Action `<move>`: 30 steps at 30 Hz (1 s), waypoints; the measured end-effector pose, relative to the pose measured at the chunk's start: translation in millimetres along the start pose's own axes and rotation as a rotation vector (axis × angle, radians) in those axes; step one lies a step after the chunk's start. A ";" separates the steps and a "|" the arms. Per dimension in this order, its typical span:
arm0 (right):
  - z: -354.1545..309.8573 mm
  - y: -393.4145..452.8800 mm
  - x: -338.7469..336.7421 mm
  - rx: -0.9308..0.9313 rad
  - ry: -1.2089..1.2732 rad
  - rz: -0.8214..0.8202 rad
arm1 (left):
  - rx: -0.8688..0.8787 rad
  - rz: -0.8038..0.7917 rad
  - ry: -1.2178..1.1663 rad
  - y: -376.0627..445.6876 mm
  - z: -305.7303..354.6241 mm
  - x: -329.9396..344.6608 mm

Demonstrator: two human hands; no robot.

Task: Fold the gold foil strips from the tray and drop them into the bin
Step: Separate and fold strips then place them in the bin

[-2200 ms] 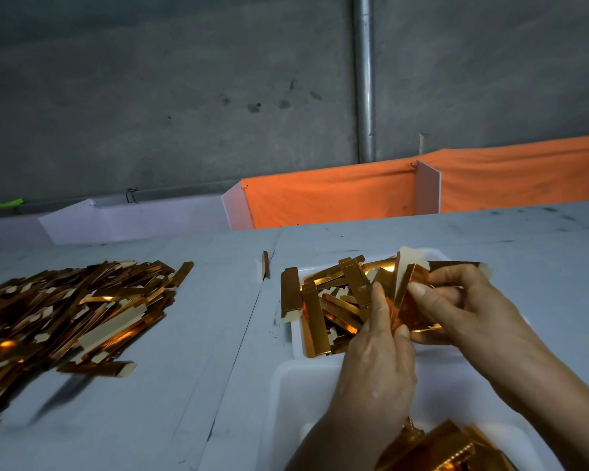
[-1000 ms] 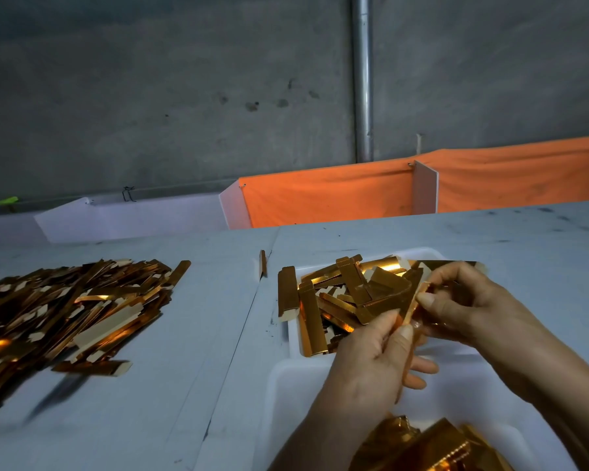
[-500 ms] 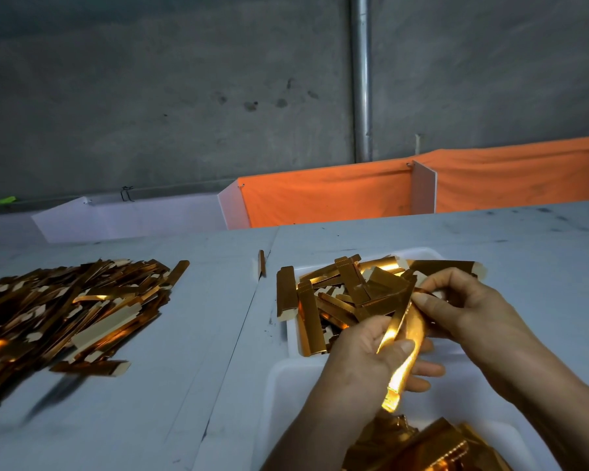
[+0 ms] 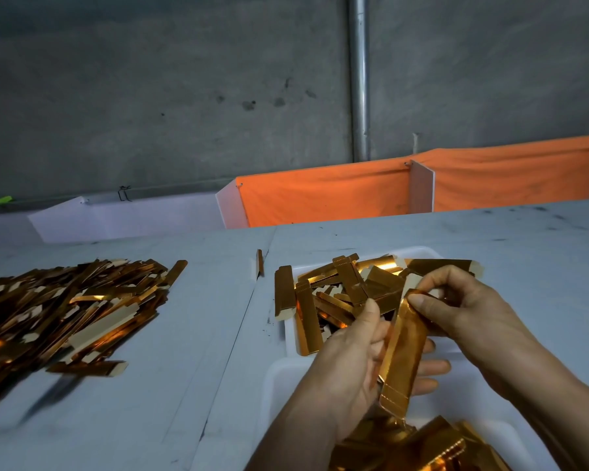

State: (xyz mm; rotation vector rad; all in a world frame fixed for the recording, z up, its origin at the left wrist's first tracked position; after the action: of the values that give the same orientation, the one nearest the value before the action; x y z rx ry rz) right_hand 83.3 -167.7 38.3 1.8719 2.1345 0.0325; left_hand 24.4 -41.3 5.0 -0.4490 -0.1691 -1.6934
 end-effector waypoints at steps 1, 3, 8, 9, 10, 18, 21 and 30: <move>-0.5 -0.1 0.4 -0.005 -0.007 -0.002 | -0.005 0.013 -0.012 0.3 -0.3 -0.9; -1.8 -0.6 1.5 -0.015 -0.021 -0.013 | -0.003 0.033 -0.013 1.2 -1.8 -2.8; -4.2 -1.9 3.3 -0.032 -0.036 -0.036 | 0.045 0.061 0.037 2.1 -3.4 -5.1; -4.7 -2.2 3.4 -0.037 -0.037 -0.040 | 0.057 0.068 0.047 1.8 -3.5 -5.0; -5.3 -2.6 3.1 -0.041 -0.035 -0.043 | 0.070 0.073 0.056 1.2 -3.2 -4.3; -9.2 -4.7 1.2 -0.048 0.036 -0.044 | 0.170 0.145 0.289 -3.2 2.3 0.3; -11.4 -6.0 2.3 -0.052 0.050 -0.045 | 0.181 0.161 0.317 -5.9 3.6 0.8; -12.3 -6.5 3.6 -0.047 0.037 -0.065 | 0.129 0.180 0.285 -7.5 2.8 1.5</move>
State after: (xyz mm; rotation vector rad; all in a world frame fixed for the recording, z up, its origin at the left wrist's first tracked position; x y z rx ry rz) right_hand 73.6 -162.9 47.9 1.7883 2.1977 0.1031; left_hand 17.5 -40.3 9.2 -0.1196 -0.0278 -1.5399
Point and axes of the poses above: each hand's wrist, its own y-axis towards the middle knuckle, its own x-axis out of the palm, z = x × y, the point moved 4 cm from there along y, towards the middle knuckle, and after that the axes turned 3 degrees about z, right-handed, at the moved point
